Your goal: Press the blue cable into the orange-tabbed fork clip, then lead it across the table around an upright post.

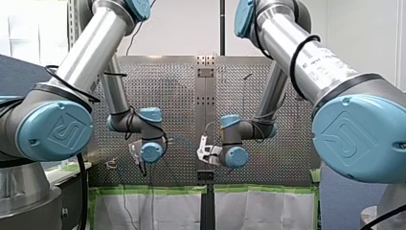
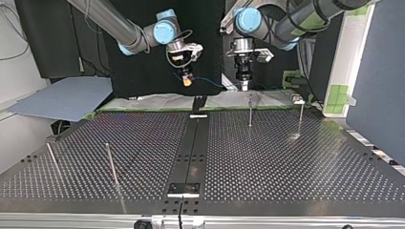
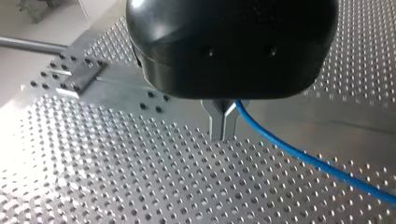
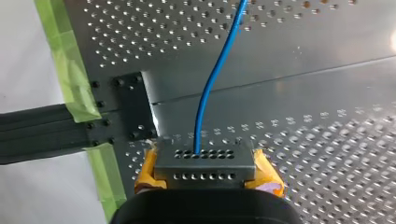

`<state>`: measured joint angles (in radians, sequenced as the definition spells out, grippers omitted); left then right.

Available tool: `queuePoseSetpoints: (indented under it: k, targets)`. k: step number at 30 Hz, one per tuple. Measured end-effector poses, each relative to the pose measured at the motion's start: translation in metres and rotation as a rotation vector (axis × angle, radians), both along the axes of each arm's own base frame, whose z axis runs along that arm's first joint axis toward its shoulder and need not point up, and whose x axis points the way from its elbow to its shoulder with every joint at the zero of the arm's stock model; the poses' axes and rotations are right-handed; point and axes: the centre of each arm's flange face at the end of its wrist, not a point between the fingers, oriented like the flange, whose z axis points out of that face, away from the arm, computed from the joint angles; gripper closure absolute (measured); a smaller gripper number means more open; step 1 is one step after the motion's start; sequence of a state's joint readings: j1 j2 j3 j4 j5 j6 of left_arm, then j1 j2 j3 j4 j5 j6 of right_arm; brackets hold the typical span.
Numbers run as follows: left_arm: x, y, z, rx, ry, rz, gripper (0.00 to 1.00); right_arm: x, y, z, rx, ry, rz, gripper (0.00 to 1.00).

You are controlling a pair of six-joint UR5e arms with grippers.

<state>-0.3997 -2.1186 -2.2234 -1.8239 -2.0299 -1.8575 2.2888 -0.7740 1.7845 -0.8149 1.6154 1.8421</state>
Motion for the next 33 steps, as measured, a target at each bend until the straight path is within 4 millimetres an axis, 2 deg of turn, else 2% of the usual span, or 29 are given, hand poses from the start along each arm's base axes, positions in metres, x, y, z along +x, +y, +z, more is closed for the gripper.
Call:
queuePoseSetpoints:
  k: [3, 8, 12, 19, 25, 29, 33]
  targets:
    - [0.012, -0.001, -0.007, -0.007, -0.003, 0.017, 1.0, 0.005, -0.008, -0.003, 0.005, 0.007, 0.002, 1.0]
    - [0.025, 0.0, -0.021, -0.029, -0.003, 0.06, 1.0, 0.015, -0.027, 0.006, -0.014, -0.006, -0.004, 1.0]
    - [0.024, 0.005, -0.041, -0.027, 0.032, 0.085, 1.0, 0.022, -0.038, 0.014, -0.03, -0.019, -0.007, 1.0]
    - [0.014, 0.015, -0.078, -0.019, 0.102, 0.11, 1.0, 0.023, -0.042, 0.015, -0.034, -0.018, -0.008, 1.0]
    - [0.005, 0.021, -0.105, -0.01, 0.144, 0.116, 1.0, 0.024, -0.041, 0.001, -0.025, 0.004, -0.003, 1.0]
    - [0.006, 0.025, -0.122, -0.013, 0.171, 0.108, 1.0, 0.028, -0.038, -0.016, -0.019, 0.027, 0.006, 1.0]
    - [0.007, 0.031, -0.138, -0.019, 0.194, 0.113, 1.0, 0.033, -0.037, -0.021, -0.022, 0.03, 0.019, 1.0]
